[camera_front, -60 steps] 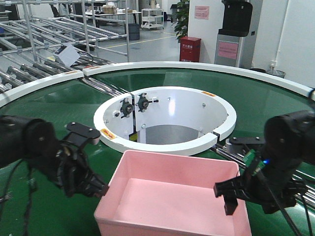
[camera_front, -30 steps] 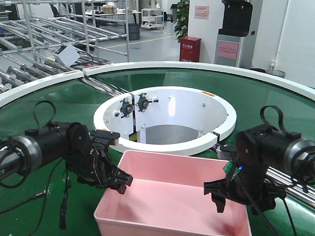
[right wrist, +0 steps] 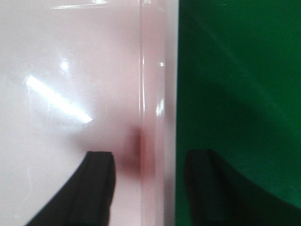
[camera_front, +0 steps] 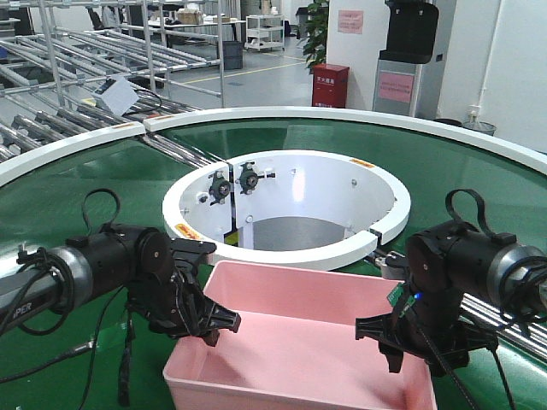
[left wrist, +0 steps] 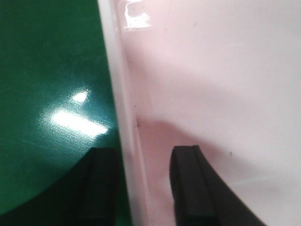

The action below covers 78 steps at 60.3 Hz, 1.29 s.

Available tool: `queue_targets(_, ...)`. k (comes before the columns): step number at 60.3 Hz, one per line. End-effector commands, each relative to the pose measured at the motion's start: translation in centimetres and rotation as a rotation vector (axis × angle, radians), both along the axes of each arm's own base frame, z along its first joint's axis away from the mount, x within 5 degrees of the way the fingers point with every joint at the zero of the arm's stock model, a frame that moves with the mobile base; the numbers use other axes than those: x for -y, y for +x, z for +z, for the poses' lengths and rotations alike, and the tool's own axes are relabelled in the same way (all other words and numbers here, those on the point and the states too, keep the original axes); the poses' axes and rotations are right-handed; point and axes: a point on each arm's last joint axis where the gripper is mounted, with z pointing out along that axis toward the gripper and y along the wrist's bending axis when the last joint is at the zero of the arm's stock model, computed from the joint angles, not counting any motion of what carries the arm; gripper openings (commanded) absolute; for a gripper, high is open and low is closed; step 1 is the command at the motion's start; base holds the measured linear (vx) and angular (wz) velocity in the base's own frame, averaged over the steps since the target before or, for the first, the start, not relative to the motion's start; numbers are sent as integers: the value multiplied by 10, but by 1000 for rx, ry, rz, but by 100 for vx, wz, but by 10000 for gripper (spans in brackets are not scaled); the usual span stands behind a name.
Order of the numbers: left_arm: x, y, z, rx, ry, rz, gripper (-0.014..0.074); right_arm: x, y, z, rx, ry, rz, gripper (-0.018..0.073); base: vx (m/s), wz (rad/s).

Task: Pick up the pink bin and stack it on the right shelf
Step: 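Lower both grippers onto opposite side walls of the pink bin, then close both grippers on the bin walls and lift it toward the robot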

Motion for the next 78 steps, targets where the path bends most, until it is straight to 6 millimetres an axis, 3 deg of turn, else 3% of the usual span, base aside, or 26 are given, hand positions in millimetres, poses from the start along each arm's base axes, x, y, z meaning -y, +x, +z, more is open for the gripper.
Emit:
queue_targets(1, 2, -3, 41, 110, -41, 12, 273, 1, 0, 31, 96, 17, 6, 289, 0, 0)
queue_targets(16, 3, -3, 40, 103, -49, 13, 132, 0, 0, 31, 94, 25, 4, 116, 0, 0)
queue_targets(30, 3, -4, 43, 105, -49, 12, 104, 0, -1, 30, 89, 33, 0, 50, 0, 0)
queue_targets(42, -4, -14, 75, 169, -44, 24, 104, 2, -6, 44, 111, 37, -7, 43, 0, 0)
queue_targets(61, -38, -60, 152, 226, -11, 248, 104, -3, -33, 105, 278, 66, 64, 43, 0, 0)
queue_targets(72, -54, -100, 163, 280, 13, 346, 104, -23, -61, 134, 335, 38, 158, 43, 0, 0)
queue_targets(78, -59, -127, 158, 294, 19, 321, 104, -34, -78, 144, 323, 34, 202, 44, 0, 0)
